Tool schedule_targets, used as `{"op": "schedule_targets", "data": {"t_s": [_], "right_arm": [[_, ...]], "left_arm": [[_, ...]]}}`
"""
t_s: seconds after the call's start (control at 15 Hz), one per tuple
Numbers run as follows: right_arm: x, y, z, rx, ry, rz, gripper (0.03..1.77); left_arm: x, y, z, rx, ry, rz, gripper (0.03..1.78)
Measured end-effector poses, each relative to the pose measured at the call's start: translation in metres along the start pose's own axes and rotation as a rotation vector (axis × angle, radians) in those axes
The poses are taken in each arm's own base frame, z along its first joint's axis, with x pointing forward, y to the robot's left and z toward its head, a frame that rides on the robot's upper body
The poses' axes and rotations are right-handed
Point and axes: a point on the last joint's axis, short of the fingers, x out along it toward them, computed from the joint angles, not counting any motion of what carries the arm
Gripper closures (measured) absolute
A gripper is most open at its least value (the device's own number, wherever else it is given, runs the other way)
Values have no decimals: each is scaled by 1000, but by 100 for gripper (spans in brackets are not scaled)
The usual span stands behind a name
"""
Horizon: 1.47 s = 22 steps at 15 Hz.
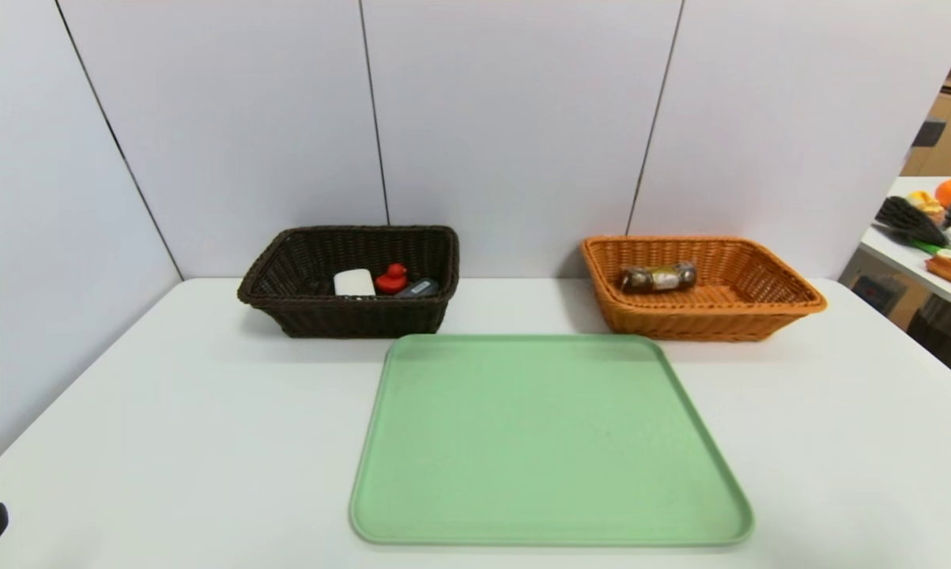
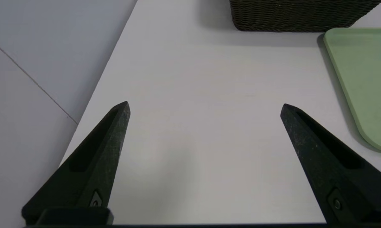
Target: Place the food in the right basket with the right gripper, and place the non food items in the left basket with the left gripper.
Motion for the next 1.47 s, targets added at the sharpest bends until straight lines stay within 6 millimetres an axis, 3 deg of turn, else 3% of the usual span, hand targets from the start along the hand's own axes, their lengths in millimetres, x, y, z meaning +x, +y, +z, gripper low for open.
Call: {"op": "schedule_targets", "data": {"t_s": [0.53,1.07,1.47], "right_arm": [[-37,11,-40,2,-64,9,11],[-62,6,-53,-39,-88,183,11],[-72,5,-86,-31,-155,224,11]], "left_arm": [[-16,3,-33,-7,-65,24,12],[-19,3,-34,-6,-88,-14,12],[-14,2,-42,0,-62,-8,12]]}}
